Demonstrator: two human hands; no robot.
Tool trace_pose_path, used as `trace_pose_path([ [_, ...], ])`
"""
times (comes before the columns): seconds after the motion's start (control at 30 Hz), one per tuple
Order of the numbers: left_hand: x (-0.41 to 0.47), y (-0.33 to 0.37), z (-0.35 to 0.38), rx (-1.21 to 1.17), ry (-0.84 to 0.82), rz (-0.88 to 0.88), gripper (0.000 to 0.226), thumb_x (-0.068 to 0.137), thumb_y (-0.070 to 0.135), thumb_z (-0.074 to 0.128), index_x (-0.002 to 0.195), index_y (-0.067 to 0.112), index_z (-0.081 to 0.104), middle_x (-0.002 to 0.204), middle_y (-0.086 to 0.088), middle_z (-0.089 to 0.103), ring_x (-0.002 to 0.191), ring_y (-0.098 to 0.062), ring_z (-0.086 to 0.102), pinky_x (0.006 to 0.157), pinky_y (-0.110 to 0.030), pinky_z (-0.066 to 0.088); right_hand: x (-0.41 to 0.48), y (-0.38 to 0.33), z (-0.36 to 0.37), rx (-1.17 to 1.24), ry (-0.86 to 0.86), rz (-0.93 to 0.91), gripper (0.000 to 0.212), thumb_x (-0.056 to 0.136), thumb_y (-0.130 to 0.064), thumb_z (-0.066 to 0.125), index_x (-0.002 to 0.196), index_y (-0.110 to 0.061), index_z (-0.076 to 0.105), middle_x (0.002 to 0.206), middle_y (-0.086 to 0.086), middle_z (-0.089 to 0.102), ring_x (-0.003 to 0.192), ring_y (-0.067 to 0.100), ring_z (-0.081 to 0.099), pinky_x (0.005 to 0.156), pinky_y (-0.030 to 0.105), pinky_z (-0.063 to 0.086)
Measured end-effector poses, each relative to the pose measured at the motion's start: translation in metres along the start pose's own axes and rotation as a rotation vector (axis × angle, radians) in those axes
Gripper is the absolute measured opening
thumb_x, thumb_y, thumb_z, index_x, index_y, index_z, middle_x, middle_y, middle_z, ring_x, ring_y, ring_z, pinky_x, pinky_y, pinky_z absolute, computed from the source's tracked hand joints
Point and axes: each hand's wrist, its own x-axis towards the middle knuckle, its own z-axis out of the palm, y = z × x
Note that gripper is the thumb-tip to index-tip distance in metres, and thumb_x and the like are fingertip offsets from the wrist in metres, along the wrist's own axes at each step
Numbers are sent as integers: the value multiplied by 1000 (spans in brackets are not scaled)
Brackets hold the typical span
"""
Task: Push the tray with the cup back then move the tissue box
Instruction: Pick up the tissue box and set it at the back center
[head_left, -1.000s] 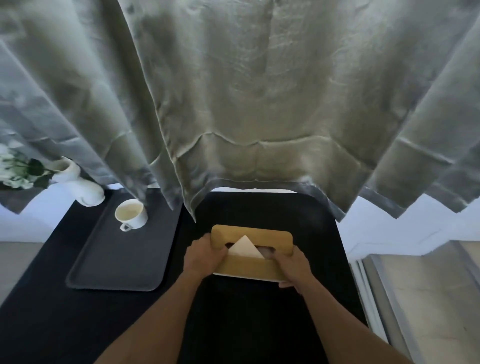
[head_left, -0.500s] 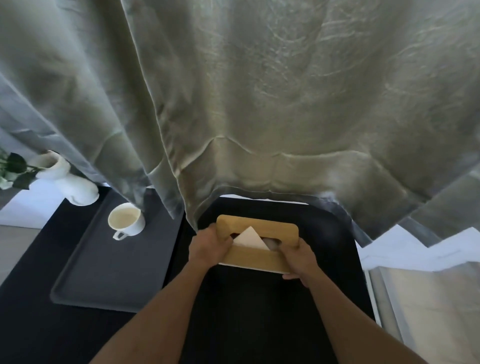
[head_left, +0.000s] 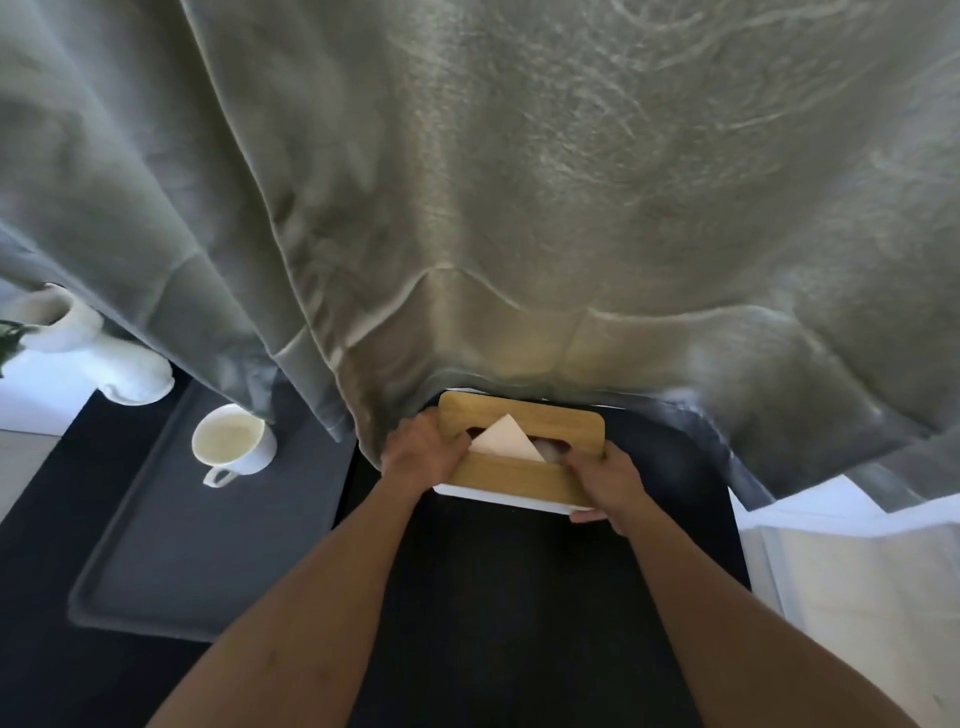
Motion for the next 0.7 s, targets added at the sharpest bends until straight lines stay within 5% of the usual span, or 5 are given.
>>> trace_pose_path([
  [0.7,42,19,-14,-66,-11,-19,43,86,44,60,118,16,63,119,-12,67,110,-33,61,92,-39,51,41,-32,-4,17,-30,20,66,86,-43,66,142,-17,42,136,11,46,117,37,53,60,42,63],
])
